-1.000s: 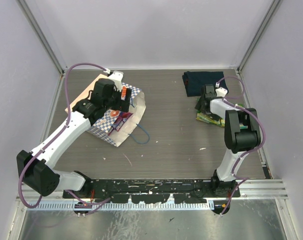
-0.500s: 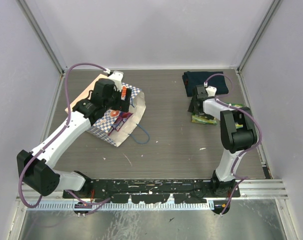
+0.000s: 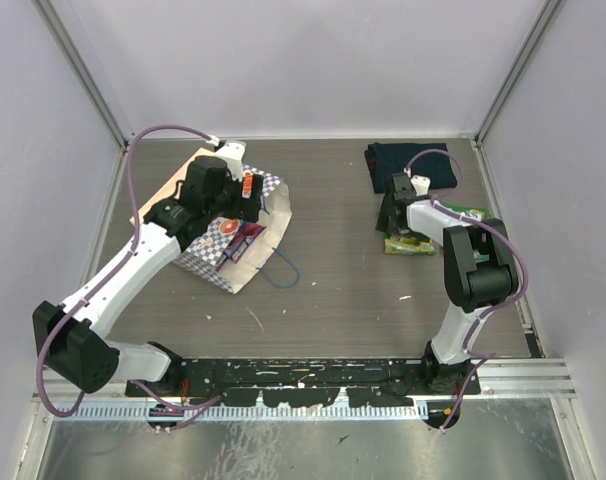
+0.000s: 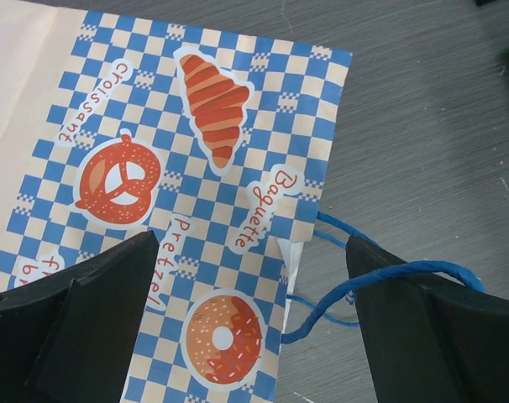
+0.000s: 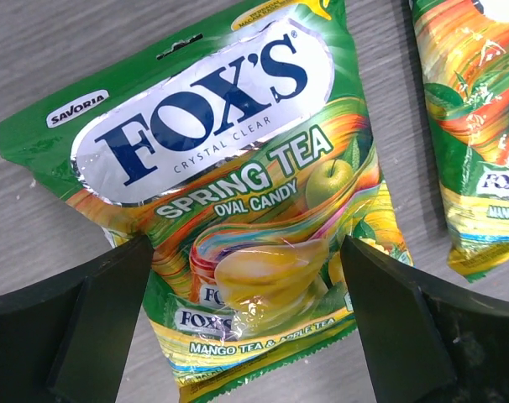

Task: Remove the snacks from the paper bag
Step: Move the snack to the center of the board.

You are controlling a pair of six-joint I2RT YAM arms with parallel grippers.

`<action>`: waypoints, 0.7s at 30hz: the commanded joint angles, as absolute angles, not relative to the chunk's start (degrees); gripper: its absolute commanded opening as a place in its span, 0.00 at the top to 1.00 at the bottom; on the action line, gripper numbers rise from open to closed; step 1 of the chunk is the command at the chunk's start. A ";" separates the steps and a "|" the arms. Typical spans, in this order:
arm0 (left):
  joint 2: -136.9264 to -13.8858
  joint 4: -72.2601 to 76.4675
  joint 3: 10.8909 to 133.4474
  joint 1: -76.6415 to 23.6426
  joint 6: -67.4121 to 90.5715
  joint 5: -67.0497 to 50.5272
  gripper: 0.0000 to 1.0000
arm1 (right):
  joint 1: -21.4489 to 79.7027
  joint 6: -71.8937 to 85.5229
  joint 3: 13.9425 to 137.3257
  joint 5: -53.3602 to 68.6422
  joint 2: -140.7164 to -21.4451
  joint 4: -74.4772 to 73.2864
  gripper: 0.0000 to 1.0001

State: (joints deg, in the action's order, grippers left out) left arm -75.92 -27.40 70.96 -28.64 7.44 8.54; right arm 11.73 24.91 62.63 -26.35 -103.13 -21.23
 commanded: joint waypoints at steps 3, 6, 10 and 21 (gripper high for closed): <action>-70.73 -21.22 69.90 -28.30 7.15 2.40 0.04 | 13.58 22.45 70.09 -27.11 -97.53 -30.87 0.00; -69.94 -20.34 69.37 -28.37 6.94 -0.85 0.04 | 15.29 23.13 71.56 -27.22 -94.33 -30.06 0.00; -70.04 -19.94 69.48 -28.92 5.89 -4.84 0.05 | 18.35 26.73 70.66 -23.36 -90.39 -26.33 0.00; -75.59 -23.33 75.13 -31.11 3.03 0.12 0.11 | 31.08 34.00 64.80 -15.45 -91.58 -16.65 0.04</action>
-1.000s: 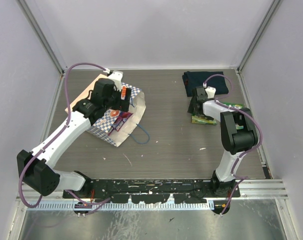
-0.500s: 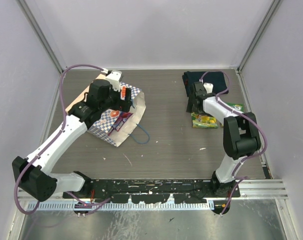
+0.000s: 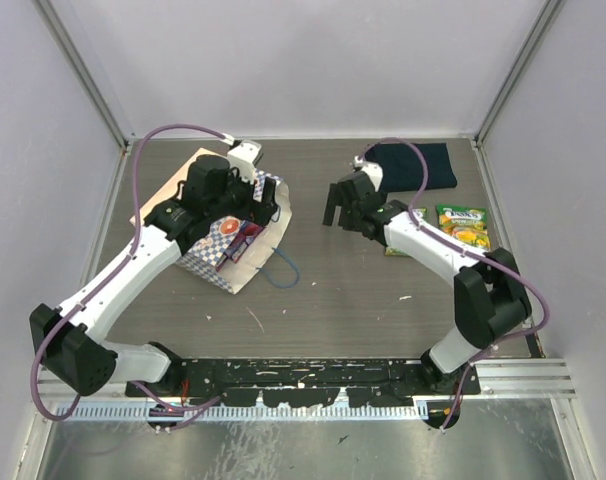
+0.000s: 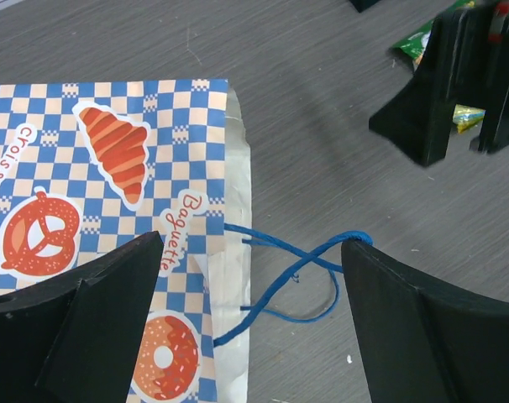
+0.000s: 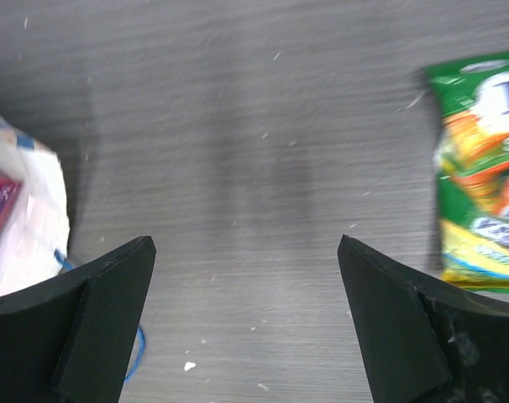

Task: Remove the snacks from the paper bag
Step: Move the snack to the center of the board, then take out the snack from the paper bag.

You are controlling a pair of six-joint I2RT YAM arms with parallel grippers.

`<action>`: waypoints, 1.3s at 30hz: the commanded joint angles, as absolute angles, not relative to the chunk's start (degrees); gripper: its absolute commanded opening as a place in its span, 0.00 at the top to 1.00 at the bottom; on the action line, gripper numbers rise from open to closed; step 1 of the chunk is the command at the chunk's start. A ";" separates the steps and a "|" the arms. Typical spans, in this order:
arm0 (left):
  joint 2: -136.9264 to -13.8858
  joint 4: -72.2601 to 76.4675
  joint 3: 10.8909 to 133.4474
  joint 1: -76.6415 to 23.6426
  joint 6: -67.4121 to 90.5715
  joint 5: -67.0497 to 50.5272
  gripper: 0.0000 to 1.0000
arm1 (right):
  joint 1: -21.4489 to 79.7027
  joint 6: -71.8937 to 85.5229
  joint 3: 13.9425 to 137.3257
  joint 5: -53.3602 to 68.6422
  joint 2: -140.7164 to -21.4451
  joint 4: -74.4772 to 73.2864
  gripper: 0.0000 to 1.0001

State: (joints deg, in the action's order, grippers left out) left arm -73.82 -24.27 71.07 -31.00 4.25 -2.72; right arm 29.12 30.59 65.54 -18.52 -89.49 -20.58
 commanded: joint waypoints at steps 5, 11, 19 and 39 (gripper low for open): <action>-78.36 -25.66 79.14 -31.11 2.90 2.86 0.12 | 34.05 34.45 66.58 -14.64 -94.25 -15.48 0.04; -79.75 -25.90 80.02 -31.20 3.25 0.88 0.22 | 35.11 36.01 65.34 -10.16 -94.85 -11.75 0.04; -78.92 -27.67 79.88 -31.39 3.07 -0.57 1.00 | 36.70 40.79 59.00 -0.72 -94.11 0.62 0.07; -68.50 -29.49 78.77 -31.42 7.89 15.02 1.00 | 44.26 75.65 61.08 6.66 -117.98 42.82 0.35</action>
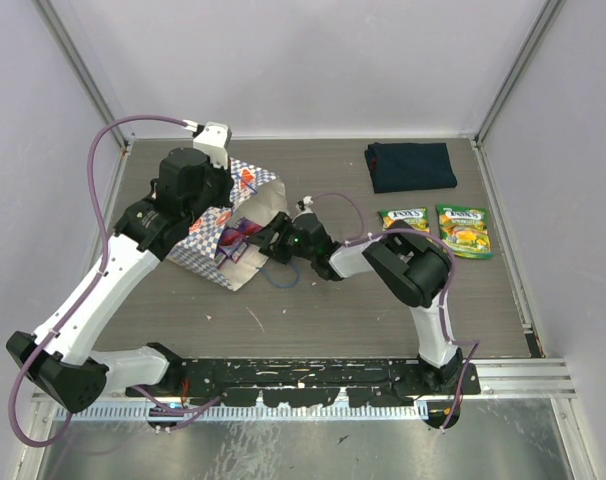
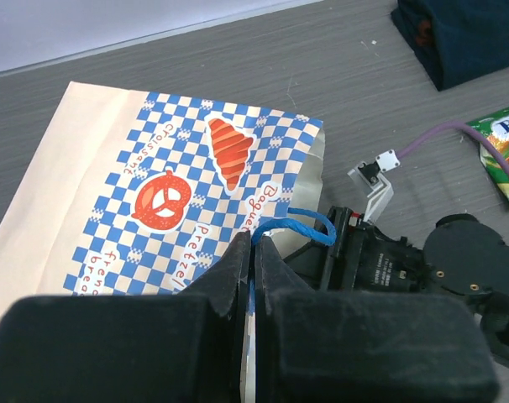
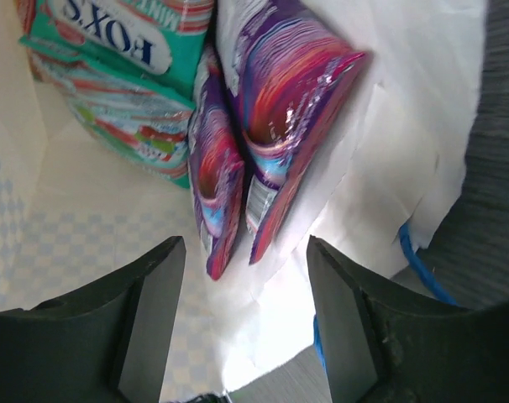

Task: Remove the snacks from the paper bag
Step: Take out the snack from the paper bag.

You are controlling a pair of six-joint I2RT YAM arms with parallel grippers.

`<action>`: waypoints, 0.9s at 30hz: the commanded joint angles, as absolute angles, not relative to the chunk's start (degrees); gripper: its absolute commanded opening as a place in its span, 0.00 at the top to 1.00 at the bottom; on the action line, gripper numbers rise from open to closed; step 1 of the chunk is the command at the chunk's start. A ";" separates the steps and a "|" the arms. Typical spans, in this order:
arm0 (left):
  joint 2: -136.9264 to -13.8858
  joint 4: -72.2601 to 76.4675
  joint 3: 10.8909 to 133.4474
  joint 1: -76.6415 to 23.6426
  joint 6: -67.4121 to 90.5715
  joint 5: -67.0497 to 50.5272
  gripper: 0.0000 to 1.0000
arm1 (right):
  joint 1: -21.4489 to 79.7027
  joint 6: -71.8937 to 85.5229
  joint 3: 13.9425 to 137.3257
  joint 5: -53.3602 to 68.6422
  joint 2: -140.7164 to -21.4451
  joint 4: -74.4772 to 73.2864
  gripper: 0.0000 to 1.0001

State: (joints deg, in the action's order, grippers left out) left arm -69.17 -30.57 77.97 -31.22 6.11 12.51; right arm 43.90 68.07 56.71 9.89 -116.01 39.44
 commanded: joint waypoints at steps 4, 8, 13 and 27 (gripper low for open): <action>-68.28 -29.05 77.71 -31.38 8.16 15.12 1.00 | 45.45 75.07 65.47 3.82 -120.23 36.35 0.39; -68.47 -29.11 77.43 -31.38 8.17 15.16 1.00 | 45.96 74.48 66.72 0.42 -121.33 33.72 0.41; -68.65 -28.65 76.91 -31.38 8.04 15.41 1.00 | 46.10 75.59 66.82 -2.75 -122.46 31.56 0.48; -67.77 -27.51 75.01 -31.40 8.30 16.85 1.00 | 46.59 78.88 70.80 -9.63 -124.65 21.37 0.60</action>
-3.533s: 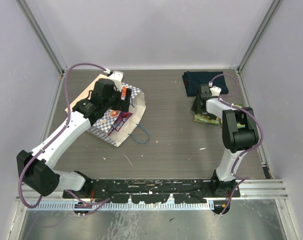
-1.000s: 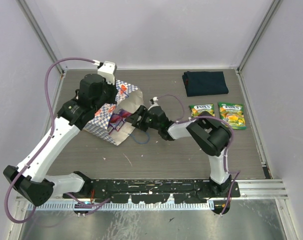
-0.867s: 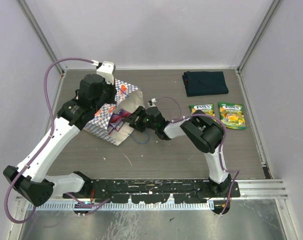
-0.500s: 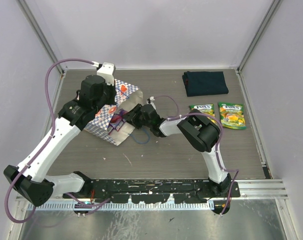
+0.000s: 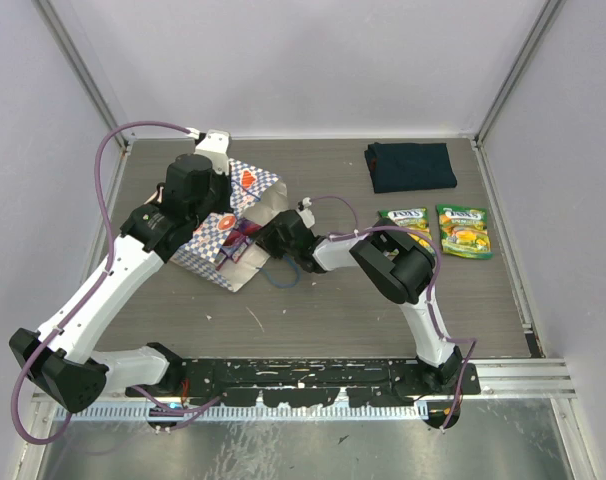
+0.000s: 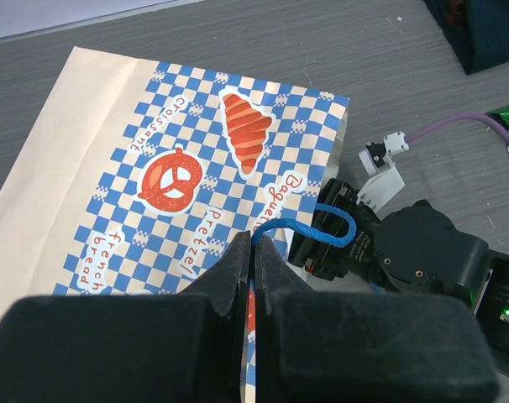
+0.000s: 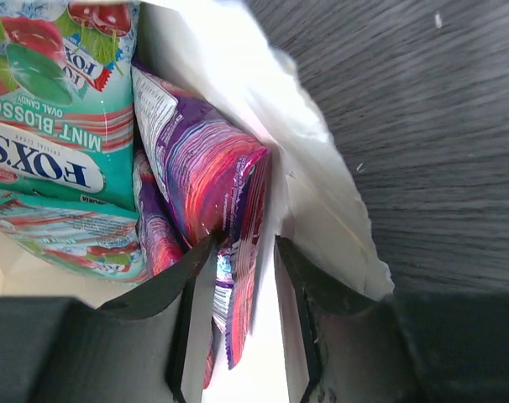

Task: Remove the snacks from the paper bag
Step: Take out the snack from the paper bag.

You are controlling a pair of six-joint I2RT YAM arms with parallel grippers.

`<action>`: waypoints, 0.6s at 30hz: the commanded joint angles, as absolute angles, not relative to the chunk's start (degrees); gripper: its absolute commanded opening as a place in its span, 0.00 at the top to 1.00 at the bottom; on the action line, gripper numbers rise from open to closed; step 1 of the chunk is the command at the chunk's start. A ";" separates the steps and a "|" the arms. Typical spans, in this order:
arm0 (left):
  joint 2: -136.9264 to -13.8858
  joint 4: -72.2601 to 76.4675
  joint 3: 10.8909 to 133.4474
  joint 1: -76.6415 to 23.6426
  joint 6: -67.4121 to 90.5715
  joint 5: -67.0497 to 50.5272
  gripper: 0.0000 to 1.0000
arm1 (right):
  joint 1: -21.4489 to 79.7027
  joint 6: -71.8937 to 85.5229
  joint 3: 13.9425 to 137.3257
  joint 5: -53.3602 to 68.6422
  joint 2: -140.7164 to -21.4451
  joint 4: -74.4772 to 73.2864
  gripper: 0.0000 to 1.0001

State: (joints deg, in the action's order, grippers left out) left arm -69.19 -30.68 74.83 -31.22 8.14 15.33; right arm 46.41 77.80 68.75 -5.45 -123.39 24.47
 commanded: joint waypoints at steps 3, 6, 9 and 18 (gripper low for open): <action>-67.81 -27.19 74.86 -31.38 8.09 17.08 1.00 | 46.59 78.78 71.26 -9.52 -125.13 22.01 0.74; -67.82 -26.82 74.59 -31.38 7.85 17.57 1.00 | 46.58 77.11 70.79 -7.87 -124.98 24.88 0.99; -68.05 -27.03 74.48 -31.30 7.77 18.32 1.00 | 46.58 74.69 66.63 -7.03 -120.92 28.65 0.99; -68.22 -25.05 73.28 -30.10 7.44 21.59 1.00 | 45.28 54.26 60.19 6.53 -99.98 15.95 0.99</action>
State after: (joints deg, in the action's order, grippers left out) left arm -69.19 -29.43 73.01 -30.94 8.08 19.03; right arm 46.06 67.94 58.08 -2.20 -110.41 22.31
